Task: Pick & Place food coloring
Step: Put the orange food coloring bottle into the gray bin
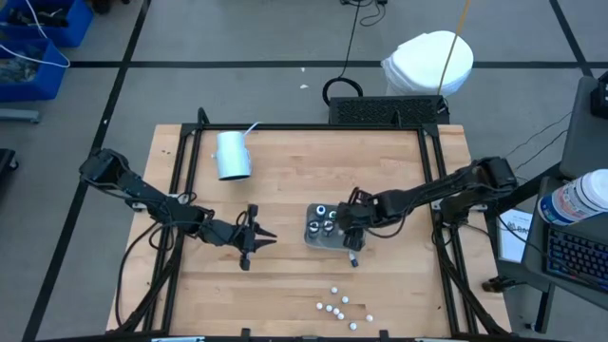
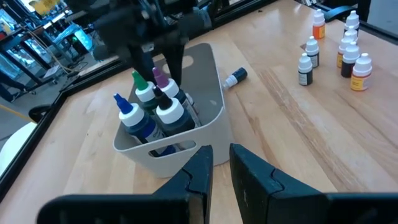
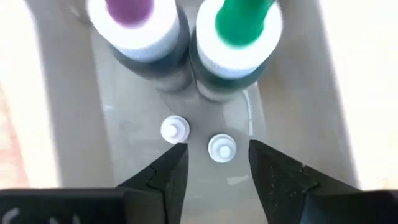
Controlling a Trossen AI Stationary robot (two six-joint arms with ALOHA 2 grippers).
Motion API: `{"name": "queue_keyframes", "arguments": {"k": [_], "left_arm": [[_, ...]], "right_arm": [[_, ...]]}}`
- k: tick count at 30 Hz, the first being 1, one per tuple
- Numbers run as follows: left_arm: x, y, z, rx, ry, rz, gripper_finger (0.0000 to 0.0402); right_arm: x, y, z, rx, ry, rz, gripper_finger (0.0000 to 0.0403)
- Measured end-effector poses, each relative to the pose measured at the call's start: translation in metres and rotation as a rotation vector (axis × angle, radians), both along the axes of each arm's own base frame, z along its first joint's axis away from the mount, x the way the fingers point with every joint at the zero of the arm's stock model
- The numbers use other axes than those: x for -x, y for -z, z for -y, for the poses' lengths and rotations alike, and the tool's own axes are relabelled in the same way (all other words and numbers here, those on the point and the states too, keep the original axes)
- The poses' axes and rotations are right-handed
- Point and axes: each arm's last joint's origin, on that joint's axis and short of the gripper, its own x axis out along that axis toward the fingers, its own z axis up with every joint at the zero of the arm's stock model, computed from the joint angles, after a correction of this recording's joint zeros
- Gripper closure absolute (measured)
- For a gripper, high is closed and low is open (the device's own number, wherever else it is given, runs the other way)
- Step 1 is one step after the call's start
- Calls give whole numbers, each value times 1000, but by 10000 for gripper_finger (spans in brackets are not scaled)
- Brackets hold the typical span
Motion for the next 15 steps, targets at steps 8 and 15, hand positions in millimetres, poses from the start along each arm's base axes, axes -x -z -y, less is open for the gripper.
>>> {"name": "queue_keyframes", "arguments": {"k": [8, 15], "left_arm": [[0, 1, 0, -1, -1, -6, 339], [1, 2, 0, -6, -3, -24, 339]], "right_arm": [[26, -54, -16, 16, -17, 220, 277], [50, -76, -80, 89, -137, 446, 359]]}}
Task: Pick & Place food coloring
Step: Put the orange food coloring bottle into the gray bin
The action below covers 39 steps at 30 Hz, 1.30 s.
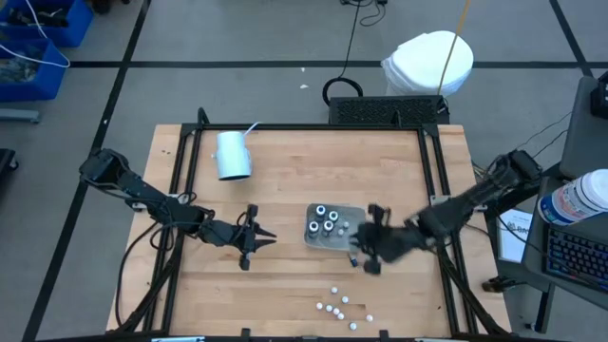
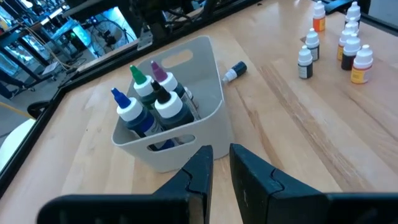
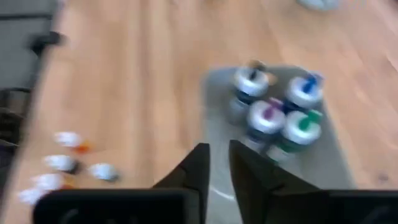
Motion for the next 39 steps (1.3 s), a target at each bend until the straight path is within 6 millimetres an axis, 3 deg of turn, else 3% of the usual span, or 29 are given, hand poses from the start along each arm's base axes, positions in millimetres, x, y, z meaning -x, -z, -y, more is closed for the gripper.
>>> {"name": "queue_keyframes", "arguments": {"k": [5, 10, 18, 26, 32, 39], "left_arm": [[0, 1, 0, -1, -5, -8, 339], [0, 1, 0, -14, -1, -7, 339], [0, 1, -1, -36, -13, -3, 339], [1, 3, -2, -1, -55, -29, 339], [1, 3, -4, 1, -104, -19, 339], [2, 4, -7, -60, -197, -18, 339]], "right_arm": [[5, 12, -42, 75, -62, 71, 399], [2, 32, -66, 137, -164, 63, 395], [-17, 36, -77, 318, -184, 208, 396], [-18, 34, -78, 419, -290, 221, 396], [-5, 65, -71, 393, -332, 136, 395], [10, 96, -59, 341, -258, 130, 402]]}}
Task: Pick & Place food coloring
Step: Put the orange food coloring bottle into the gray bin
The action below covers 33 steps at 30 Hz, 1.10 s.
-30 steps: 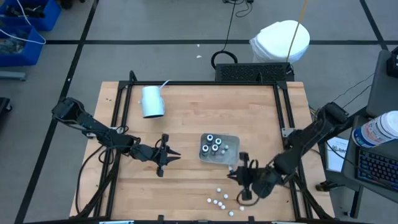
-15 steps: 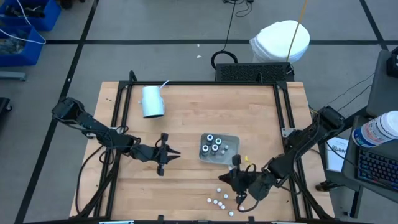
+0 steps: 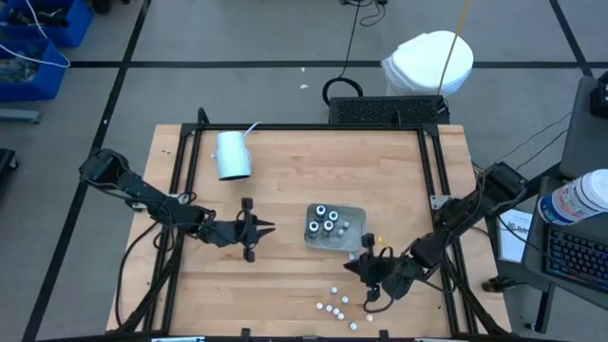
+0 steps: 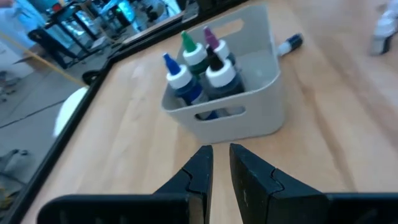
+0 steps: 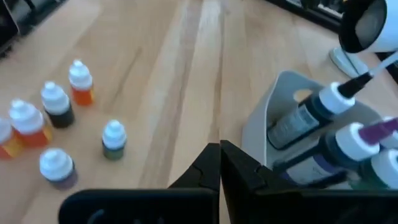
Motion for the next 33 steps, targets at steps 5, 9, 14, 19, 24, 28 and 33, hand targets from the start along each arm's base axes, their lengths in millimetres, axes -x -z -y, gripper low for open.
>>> {"name": "queue_keyframes", "arguments": {"k": [5, 9, 14, 19, 24, 28, 33], "left_arm": [[0, 0, -2, -9, -22, 7, 339], [-3, -3, -4, 7, -36, 30, 339], [-5, -3, -10, 24, -57, 32, 339], [-7, -3, -17, -17, -71, 25, 339], [-10, -3, -24, 36, -113, 42, 339], [-10, -3, -25, 116, -131, 55, 339], [-10, -3, -23, 147, -87, 46, 339]], "right_arm": [[13, 10, -3, 47, -41, -48, 402], [19, 13, -6, 57, -65, -54, 401], [24, 4, -12, 78, -125, -18, 402], [24, 3, -13, 7, -116, -15, 399], [20, 2, -10, 52, -133, -10, 401], [15, 1, -7, 55, -120, 1, 401], [9, -9, -11, -21, -110, 98, 402]]}}
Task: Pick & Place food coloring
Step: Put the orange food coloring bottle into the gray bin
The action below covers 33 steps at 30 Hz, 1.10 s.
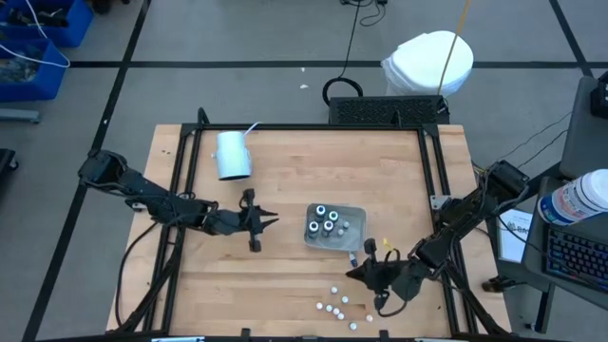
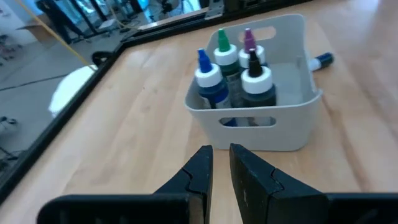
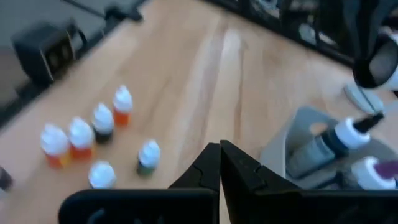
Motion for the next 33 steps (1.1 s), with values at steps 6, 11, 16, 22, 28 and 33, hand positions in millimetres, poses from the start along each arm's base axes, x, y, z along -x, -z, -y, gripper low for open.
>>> {"name": "queue_keyframes", "arguments": {"k": [6, 11, 16, 22, 28, 33], "left_arm": [[2, 2, 6, 52, 58, -17, 339], [3, 2, 10, 57, 84, -20, 339], [3, 2, 10, 67, 80, -16, 339], [3, 2, 10, 121, 59, -7, 339], [3, 2, 10, 160, 43, -1, 339], [4, 4, 10, 146, 44, -26, 339]], "right_arm": [[3, -44, -41, 6, -69, -70, 402], [0, -73, -73, -34, -33, -302, 403], [-3, -62, -92, -156, -64, -484, 402], [4, -50, -95, -280, 85, -599, 367], [12, -50, -96, -312, 130, -622, 307], [10, -52, -97, -351, 135, -608, 250]]}}
